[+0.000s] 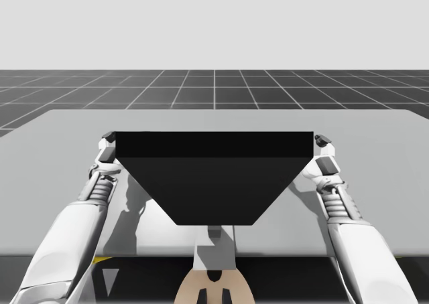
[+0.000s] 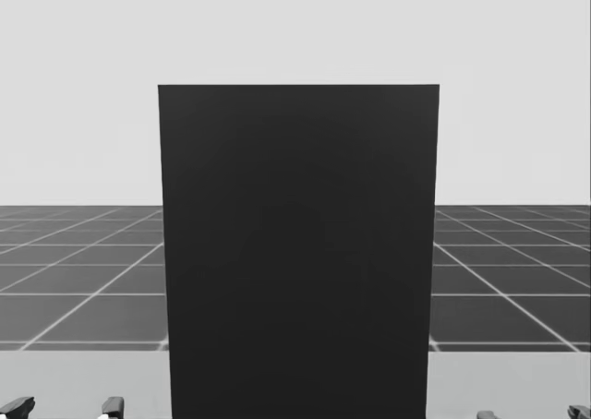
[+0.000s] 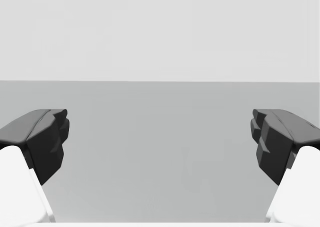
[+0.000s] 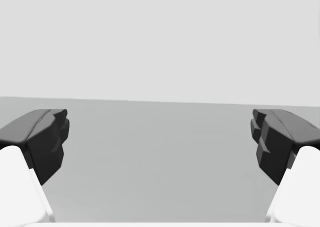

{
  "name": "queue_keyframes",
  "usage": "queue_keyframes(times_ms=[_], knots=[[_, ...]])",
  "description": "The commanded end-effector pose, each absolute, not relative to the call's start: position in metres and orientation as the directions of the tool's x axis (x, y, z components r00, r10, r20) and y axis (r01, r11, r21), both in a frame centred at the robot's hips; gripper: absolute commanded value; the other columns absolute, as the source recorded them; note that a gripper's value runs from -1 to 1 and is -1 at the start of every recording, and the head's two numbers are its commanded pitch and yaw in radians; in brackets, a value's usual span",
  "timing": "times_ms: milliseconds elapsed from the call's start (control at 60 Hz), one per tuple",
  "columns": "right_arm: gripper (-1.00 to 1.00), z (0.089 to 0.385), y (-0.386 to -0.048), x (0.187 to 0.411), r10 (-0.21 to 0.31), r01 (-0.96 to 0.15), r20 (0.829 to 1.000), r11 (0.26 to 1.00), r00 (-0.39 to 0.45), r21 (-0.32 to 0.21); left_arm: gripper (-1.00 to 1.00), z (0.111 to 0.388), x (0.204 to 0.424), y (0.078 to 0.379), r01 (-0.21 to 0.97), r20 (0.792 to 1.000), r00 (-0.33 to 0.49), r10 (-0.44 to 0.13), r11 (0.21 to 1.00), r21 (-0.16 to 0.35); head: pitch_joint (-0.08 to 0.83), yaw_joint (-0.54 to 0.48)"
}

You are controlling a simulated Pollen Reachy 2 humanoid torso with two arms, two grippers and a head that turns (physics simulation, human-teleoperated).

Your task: Reach around the screen and pick up the object behind it.

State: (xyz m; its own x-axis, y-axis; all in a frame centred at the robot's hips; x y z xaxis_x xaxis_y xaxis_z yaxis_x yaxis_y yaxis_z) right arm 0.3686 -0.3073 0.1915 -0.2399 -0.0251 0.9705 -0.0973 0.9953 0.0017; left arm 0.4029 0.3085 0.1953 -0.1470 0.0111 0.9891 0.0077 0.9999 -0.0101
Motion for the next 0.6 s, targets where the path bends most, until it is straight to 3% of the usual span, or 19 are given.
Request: queue_keyframes(times_ms=[17, 167, 333, 600], knots=[[-1.0, 0.189, -0.306, 0.367, -0.023, -0.076, 0.977, 0.997, -0.213, 0.007, -1.0, 0.194, 0.403, 0.308, 0.009, 0.99, -0.142, 0.005, 1.0, -0.003, -0.041, 0.0], [-1.0, 0.189, -0.303, 0.366, -0.037, -0.163, 0.98, 0.987, -0.197, 0.005, -1.0, 0.193, 0.403, 0.308, 0.043, 0.994, -0.11, -0.004, 0.999, 0.008, -0.04, 0.0], [-1.0, 0.183, -0.293, 0.364, -0.055, -0.322, 0.986, 0.947, -0.16, 0.0, -1.0, 0.194, 0.393, 0.306, 0.241, 0.995, -0.096, -0.021, 0.969, 0.044, -0.035, 0.0], [-1.0, 0.185, -0.271, 0.343, -0.127, -0.629, 0.973, 0.777, -0.191, -0.022, -1.0, 0.197, 0.365, 0.293, 0.592, 0.993, -0.11, -0.031, 0.801, 0.091, -0.025, 0.0]])
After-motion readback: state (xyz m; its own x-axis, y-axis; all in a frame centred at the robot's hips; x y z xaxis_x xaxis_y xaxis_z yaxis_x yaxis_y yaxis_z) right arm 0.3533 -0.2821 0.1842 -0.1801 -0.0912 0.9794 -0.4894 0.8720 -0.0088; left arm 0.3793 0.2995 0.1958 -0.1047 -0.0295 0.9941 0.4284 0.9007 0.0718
